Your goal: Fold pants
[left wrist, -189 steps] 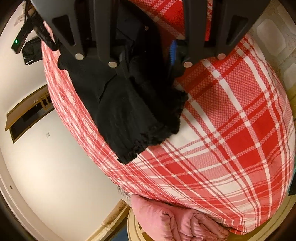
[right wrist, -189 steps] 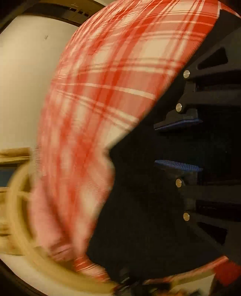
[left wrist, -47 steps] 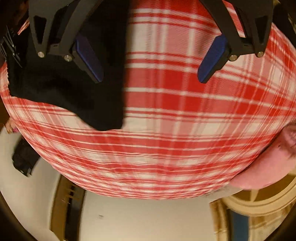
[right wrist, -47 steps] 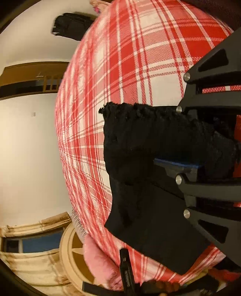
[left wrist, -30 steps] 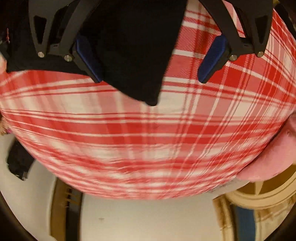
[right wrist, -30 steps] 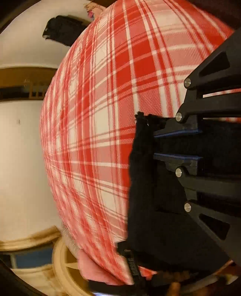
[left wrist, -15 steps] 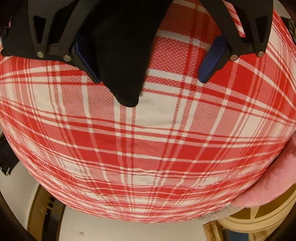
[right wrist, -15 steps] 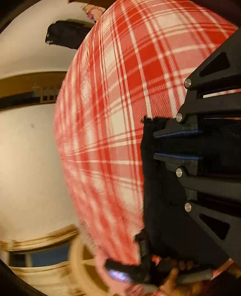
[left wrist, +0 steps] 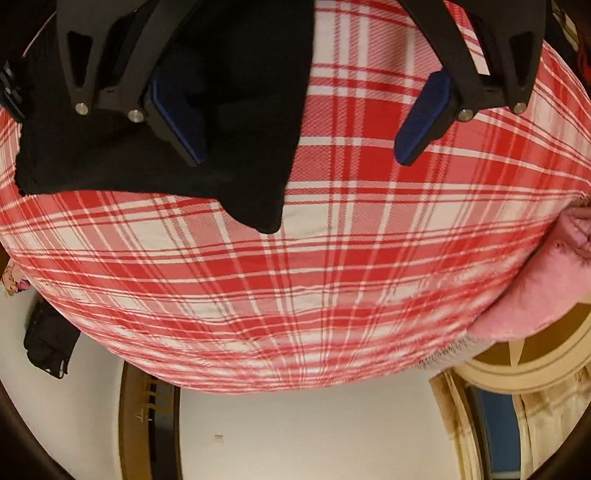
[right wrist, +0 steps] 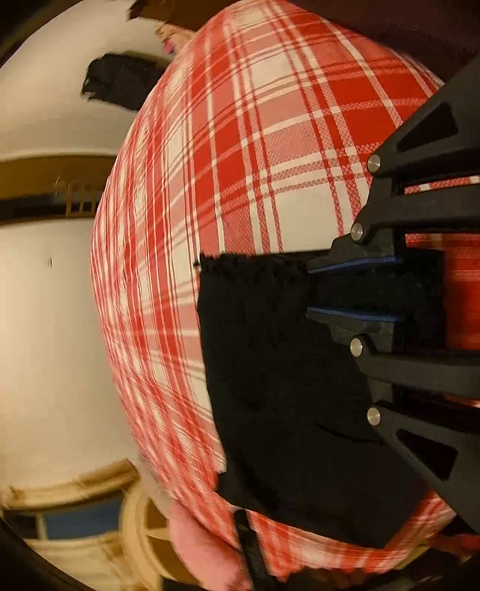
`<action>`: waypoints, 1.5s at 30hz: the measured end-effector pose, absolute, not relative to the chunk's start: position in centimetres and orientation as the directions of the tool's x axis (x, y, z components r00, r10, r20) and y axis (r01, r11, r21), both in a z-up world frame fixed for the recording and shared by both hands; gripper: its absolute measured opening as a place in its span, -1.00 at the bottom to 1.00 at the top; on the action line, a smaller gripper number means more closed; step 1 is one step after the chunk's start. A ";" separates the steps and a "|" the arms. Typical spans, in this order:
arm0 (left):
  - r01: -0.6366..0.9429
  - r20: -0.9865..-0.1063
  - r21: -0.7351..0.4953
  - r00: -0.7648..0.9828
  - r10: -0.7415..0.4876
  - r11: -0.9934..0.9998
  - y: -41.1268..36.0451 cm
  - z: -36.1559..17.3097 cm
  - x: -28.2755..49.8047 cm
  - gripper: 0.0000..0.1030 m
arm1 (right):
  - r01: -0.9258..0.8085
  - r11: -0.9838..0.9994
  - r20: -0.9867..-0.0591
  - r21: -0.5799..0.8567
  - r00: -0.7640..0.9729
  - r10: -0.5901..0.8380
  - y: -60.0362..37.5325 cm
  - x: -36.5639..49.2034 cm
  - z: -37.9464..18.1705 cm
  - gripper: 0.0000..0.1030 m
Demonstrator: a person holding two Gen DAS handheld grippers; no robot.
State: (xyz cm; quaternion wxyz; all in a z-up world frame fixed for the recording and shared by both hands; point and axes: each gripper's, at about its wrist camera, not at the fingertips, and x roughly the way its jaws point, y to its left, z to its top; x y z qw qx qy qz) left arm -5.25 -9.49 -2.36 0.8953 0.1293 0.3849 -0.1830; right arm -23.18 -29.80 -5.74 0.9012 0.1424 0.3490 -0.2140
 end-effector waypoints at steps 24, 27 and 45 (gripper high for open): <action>0.468 -0.785 -0.059 0.524 -0.330 0.882 -8.3 -7.5 -7.5 1.00 | 0.556 0.831 -0.693 -0.003 0.598 -0.403 -29.7 -22.7 -5.5 -0.04; 0.472 -0.776 -0.047 0.538 -0.330 0.880 -8.4 -7.5 -7.8 1.00 | 0.557 0.831 -0.696 -0.007 0.593 -0.404 -29.7 -22.7 -5.2 -0.04; 0.518 -0.778 -0.078 0.502 -0.377 0.852 -7.4 -7.6 -7.4 1.00 | 0.549 0.812 -0.687 0.196 0.668 -0.286 -29.7 -26.7 -5.1 -0.04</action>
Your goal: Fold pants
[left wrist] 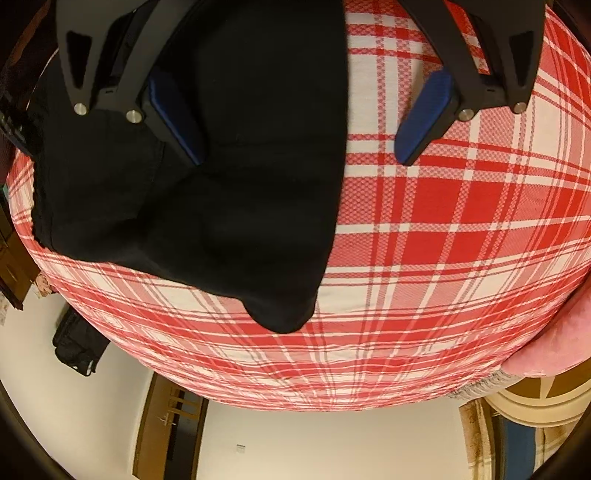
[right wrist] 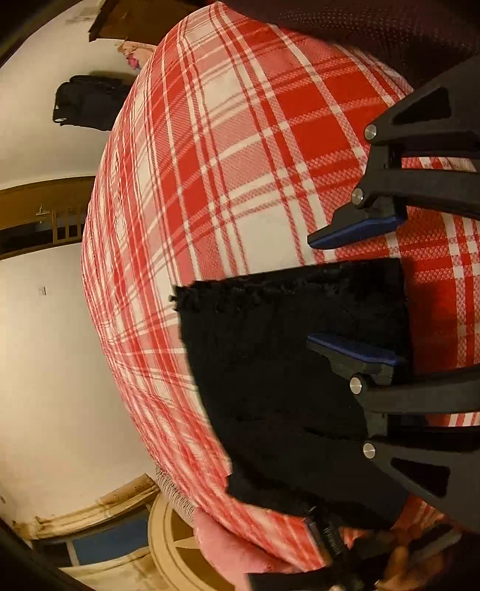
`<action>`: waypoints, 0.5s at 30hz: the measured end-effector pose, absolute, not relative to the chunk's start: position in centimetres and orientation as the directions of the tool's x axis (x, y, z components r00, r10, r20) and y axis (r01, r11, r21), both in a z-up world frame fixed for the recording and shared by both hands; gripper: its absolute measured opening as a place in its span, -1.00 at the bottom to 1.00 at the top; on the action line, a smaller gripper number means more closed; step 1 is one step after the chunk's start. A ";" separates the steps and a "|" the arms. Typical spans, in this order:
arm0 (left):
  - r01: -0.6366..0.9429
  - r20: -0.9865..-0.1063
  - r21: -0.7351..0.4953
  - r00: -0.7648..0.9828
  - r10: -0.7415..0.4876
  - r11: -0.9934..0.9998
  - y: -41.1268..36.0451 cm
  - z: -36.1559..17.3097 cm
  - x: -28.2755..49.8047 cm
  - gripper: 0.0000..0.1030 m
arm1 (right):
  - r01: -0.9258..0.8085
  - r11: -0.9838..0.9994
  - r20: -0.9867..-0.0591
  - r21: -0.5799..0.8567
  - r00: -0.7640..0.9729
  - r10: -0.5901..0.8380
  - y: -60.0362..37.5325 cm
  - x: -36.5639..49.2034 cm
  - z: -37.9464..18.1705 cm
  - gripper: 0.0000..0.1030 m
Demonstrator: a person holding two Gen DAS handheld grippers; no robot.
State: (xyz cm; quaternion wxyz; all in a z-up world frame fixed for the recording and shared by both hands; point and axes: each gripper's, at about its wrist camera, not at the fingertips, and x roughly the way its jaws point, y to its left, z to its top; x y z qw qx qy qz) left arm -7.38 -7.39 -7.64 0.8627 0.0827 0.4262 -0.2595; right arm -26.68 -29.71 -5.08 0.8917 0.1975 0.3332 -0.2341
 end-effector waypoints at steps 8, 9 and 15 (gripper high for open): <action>0.521 -0.801 -0.074 0.477 -0.361 0.851 -6.6 -6.3 -7.3 1.00 | 0.532 0.839 -0.596 0.117 0.713 -0.369 -31.0 -23.8 -1.2 -0.04; 0.519 -0.793 -0.066 0.491 -0.361 0.852 -6.5 -5.9 -7.3 1.00 | 0.522 0.843 -0.593 0.126 0.721 -0.359 -31.1 -23.1 -1.0 -0.04; 0.491 -0.791 -0.011 0.529 -0.308 0.871 -5.9 -5.8 -6.7 1.00 | 0.355 0.933 -0.600 0.049 0.758 -0.257 -27.4 -17.4 -0.5 -0.08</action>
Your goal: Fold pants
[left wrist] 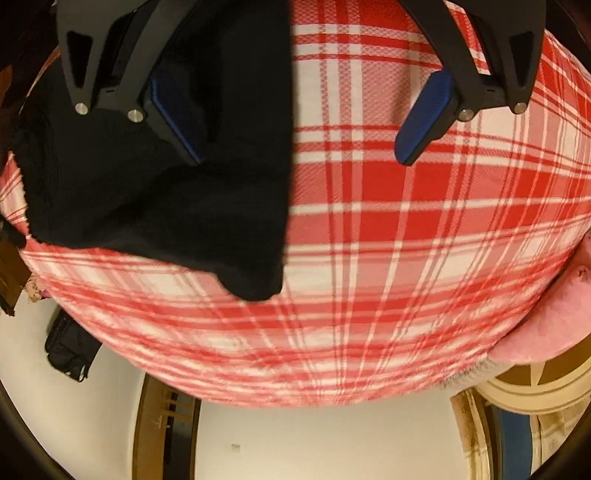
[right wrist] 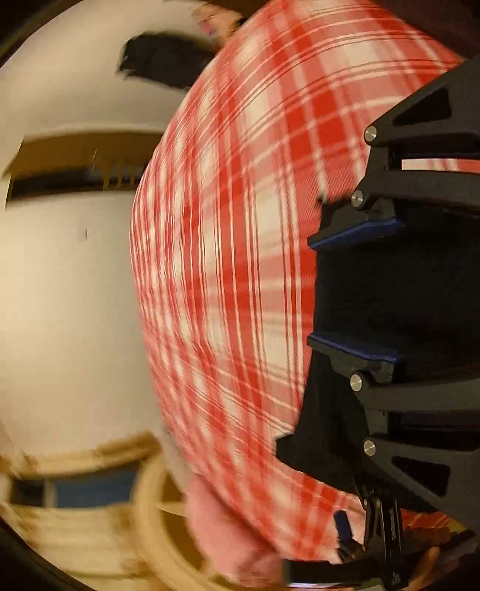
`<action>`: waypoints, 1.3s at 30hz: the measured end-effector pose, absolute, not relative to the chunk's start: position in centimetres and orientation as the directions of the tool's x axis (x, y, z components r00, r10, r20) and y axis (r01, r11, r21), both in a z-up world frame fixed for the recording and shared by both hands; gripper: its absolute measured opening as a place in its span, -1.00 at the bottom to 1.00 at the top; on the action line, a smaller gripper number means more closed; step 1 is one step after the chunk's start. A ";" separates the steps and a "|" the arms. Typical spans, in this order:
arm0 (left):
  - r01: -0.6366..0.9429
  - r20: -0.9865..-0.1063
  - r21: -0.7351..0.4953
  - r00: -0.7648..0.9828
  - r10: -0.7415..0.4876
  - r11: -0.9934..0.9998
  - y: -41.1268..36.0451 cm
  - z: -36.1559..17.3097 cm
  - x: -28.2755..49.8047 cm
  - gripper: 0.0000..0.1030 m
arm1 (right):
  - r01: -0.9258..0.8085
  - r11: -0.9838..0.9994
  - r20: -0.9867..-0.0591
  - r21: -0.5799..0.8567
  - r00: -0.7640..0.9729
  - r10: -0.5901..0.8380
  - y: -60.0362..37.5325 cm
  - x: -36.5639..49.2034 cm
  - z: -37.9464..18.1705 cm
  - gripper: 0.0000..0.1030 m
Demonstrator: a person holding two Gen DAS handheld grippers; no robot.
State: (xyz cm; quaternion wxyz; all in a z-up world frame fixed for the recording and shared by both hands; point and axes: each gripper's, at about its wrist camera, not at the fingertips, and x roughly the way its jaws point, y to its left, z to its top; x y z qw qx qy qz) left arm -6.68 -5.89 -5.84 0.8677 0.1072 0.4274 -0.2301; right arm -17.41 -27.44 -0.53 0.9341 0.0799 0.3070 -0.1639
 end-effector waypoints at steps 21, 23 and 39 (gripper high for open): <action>0.448 -0.809 -0.028 0.514 -0.284 0.893 -4.2 -6.1 -6.5 1.00 | -0.070 0.991 -0.810 0.113 0.571 0.133 -16.6 -0.1 -6.3 -0.34; 0.440 -0.816 -0.035 0.505 -0.280 0.897 -3.4 -6.3 -6.5 1.00 | -0.063 0.985 -0.788 0.159 0.593 0.165 -17.1 1.5 -6.8 -0.15; 0.500 -0.781 -0.122 0.485 -0.394 0.857 -5.4 -5.1 -5.3 1.00 | 0.354 0.873 -0.585 0.335 0.805 -0.102 -31.0 -18.8 -1.6 0.07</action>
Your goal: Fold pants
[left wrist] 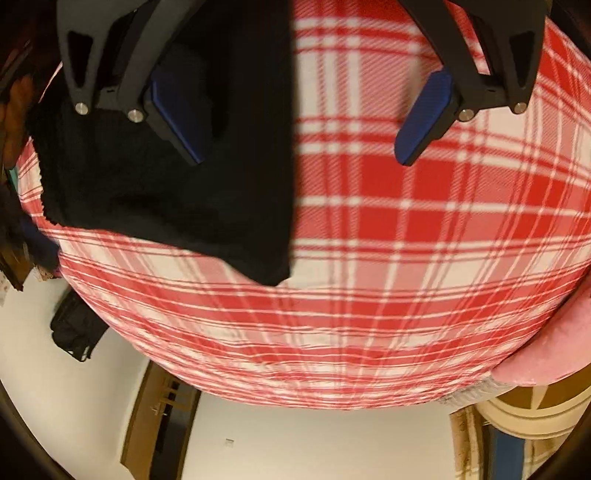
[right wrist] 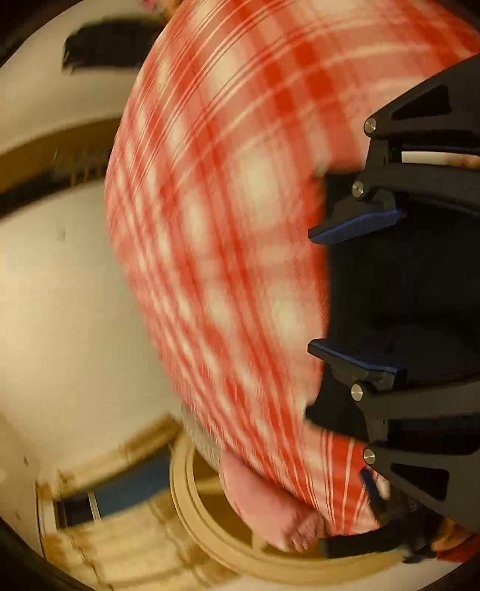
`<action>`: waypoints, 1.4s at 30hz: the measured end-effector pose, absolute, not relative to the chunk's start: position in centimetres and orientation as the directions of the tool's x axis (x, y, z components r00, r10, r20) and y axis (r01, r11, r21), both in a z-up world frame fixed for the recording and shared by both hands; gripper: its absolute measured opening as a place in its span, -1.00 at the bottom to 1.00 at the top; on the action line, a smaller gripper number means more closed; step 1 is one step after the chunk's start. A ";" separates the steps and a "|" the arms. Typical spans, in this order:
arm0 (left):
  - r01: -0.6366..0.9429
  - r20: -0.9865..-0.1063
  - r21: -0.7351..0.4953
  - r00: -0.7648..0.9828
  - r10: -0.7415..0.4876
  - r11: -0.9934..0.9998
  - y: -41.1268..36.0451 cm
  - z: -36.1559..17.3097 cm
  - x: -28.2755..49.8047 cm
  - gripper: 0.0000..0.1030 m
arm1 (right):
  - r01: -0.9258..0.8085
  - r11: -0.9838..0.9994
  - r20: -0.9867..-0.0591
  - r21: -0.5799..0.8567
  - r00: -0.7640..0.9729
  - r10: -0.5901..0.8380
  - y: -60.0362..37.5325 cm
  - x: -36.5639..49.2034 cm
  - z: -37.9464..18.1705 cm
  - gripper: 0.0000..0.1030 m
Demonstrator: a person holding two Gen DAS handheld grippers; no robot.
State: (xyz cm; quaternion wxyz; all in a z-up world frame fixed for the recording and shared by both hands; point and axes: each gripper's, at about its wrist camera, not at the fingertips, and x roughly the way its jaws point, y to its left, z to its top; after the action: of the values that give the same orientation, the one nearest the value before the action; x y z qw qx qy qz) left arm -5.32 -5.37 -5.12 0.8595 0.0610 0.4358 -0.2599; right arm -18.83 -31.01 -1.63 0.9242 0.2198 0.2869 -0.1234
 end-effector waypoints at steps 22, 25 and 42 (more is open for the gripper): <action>0.515 -0.830 -0.090 0.435 -0.350 0.853 -8.9 -7.2 -5.7 1.00 | 0.475 0.793 -0.633 0.382 0.760 -0.150 -32.8 -25.3 -7.2 0.45; 0.521 -0.824 -0.097 0.435 -0.362 0.848 -8.9 -7.3 -5.6 1.00 | 0.464 0.802 -0.651 0.376 0.748 -0.128 -32.7 -24.4 -7.7 0.60; 0.588 -0.802 -0.119 0.419 -0.427 0.800 -8.2 -7.4 -6.3 1.00 | 0.426 0.806 -0.623 0.410 0.777 -0.094 -32.5 -25.8 -8.1 0.71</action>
State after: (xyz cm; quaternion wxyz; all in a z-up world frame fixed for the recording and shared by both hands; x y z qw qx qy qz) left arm -6.27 -8.22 -7.40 0.8373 0.0906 0.4459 -0.3030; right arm -25.77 -32.48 -8.11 0.9013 0.2757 0.3012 -0.1445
